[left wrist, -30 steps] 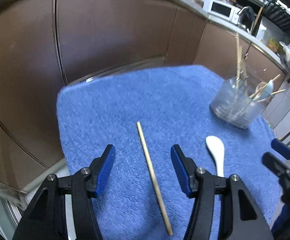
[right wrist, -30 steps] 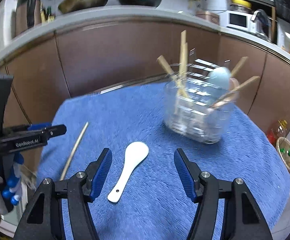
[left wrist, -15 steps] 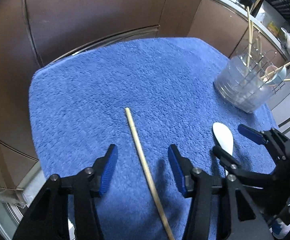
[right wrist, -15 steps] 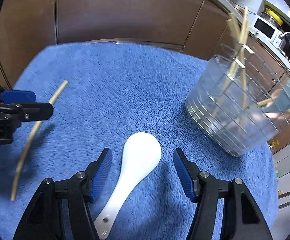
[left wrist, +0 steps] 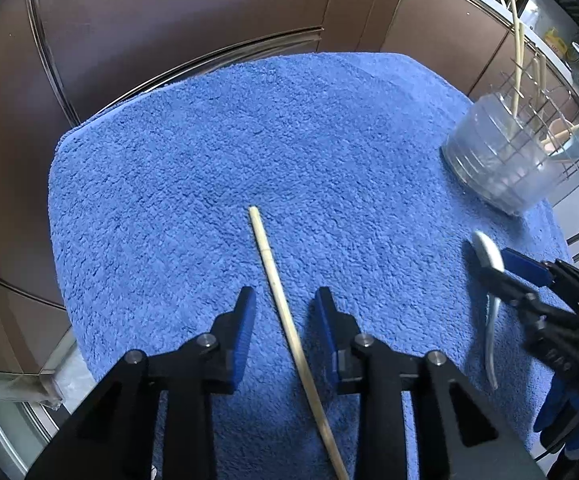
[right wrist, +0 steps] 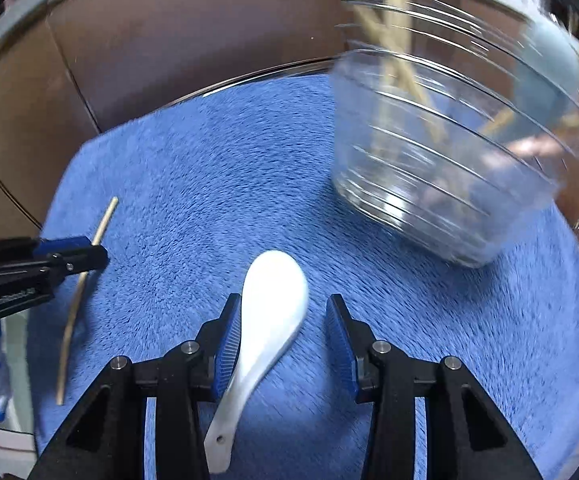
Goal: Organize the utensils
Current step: 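Grasp the last chopstick with the left tool while the right tool grasps the white spoon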
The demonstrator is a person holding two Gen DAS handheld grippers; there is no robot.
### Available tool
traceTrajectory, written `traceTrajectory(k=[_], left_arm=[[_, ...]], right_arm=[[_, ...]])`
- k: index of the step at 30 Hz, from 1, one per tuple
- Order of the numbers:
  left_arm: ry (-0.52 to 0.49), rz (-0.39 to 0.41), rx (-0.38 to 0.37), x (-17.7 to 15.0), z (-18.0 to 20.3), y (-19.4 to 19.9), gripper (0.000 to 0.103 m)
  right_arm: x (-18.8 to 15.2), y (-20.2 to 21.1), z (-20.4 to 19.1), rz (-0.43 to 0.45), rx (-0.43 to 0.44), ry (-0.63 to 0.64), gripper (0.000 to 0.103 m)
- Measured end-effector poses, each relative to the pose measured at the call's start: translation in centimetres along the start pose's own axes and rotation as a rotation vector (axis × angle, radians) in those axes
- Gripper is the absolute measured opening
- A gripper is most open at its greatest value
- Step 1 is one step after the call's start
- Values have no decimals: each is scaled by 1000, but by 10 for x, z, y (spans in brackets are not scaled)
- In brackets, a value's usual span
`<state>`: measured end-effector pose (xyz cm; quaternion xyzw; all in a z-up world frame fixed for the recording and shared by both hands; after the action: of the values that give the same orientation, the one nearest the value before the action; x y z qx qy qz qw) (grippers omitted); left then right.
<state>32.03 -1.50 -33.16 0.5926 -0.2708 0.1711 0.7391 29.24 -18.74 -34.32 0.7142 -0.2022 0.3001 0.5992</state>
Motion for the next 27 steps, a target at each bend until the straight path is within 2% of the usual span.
traceTrajectory(k=[7, 13, 16, 19, 22, 24, 25, 27], left_arm=[[-6, -19, 7, 4, 0, -5, 24], [-15, -44, 18, 8, 1, -10, 18], [-17, -62, 14, 11, 3, -13, 17], [-16, -84, 5, 15, 4, -18, 17], [-33, -98, 7, 17, 7, -23, 17], [-41, -101, 13, 19, 7, -25, 14], [-45, -101, 17, 19, 7, -25, 12], [-56, -98, 28, 19, 5, -25, 9]], right_arm=[[0, 13, 23, 17, 62, -100, 42], [1, 7, 32, -3, 156, -176, 27], [-2, 3, 34, -25, 195, -206, 26], [-4, -1, 35, -47, 234, -206, 26], [-6, -3, 33, -51, 227, -156, 26], [-8, 0, 34, -48, 201, -109, 12], [-10, 4, 33, -45, 209, -107, 8], [-13, 8, 33, -40, 203, -90, 7]])
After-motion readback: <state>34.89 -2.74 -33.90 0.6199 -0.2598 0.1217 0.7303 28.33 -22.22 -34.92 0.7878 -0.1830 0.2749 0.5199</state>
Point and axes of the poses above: each gripper's, at about its wrist camera, not at the fingertips, and y roughly against the way its jaws point, z to its right, x to its top, the point moved 10 cm from there along -y, roughly the way its jaws point, and after that the axes turned 12 degrees about z, right-handed, at the moved point
